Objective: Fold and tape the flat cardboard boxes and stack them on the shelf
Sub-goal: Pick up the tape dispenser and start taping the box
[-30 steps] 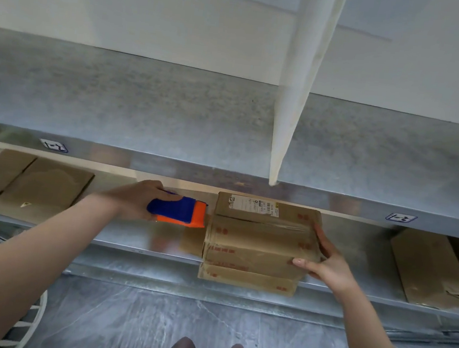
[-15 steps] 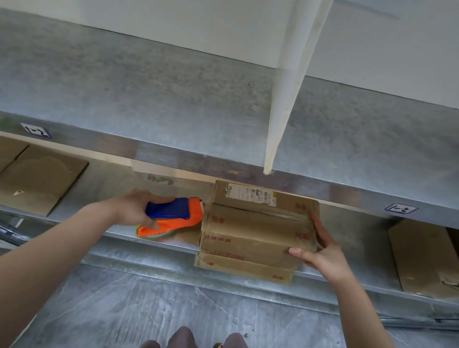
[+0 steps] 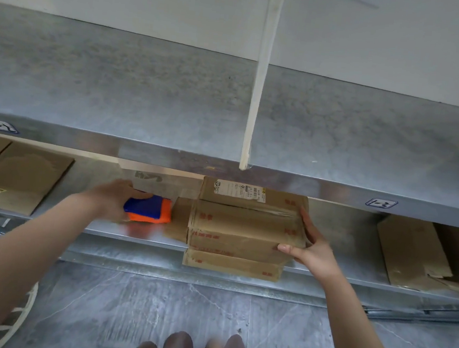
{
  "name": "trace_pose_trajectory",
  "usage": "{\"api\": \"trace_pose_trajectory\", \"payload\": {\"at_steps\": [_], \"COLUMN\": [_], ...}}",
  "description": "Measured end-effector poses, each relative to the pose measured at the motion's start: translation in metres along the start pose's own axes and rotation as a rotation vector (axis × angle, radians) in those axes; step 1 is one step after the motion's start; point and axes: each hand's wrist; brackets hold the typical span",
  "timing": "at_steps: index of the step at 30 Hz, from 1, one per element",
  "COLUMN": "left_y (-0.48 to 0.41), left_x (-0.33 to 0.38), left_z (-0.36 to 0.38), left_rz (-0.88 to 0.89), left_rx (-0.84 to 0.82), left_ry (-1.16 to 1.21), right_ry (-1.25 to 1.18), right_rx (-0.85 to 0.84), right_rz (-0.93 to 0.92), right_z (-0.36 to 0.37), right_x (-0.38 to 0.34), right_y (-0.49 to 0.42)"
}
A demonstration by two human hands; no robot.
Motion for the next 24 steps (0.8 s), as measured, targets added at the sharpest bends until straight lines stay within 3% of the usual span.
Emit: {"api": "trace_pose_trajectory", "payload": {"at_steps": [3, 7, 13, 15, 20, 24], "left_y": [0.013, 0.012, 0.025, 0.028, 0.035, 0.027], "left_x": [-0.021, -0.018, -0.012, 0.006, 0.087, 0.127], "left_z": [0.007, 0.012, 0.019, 0.020, 0.014, 0.019], "left_rz": [-0.112, -0.085, -0.157, -0.135, 0.116, 0.042], "left_rx": [-0.050, 0.027, 0.000, 0.097, 0.402, 0.432], "left_ry": [0.067, 0.253, -0.060, -0.167, 0.106, 0.083], "right_ry": [-0.004, -0.009, 0.016, 0.032, 0.067, 0.056], "right_rx": [-0.007, -0.003, -0.005, -0.011, -0.026, -0.037], "right_rz": [-0.003, -0.007, -0.017, -0.025, -0.012, -0.009], "right_z": [0.000, 0.000, 0.003, 0.005, 0.006, 0.005], "right_x": [0.001, 0.002, 0.000, -0.002, -0.007, -0.008], "right_y": [-0.001, -0.001, 0.001, 0.003, 0.006, 0.009]}}
Point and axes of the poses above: each hand's wrist, its own y-axis away from the middle knuckle, its own z-axis out of the palm, x = y × z, and after that the axes turned 7 degrees about -x, right-handed
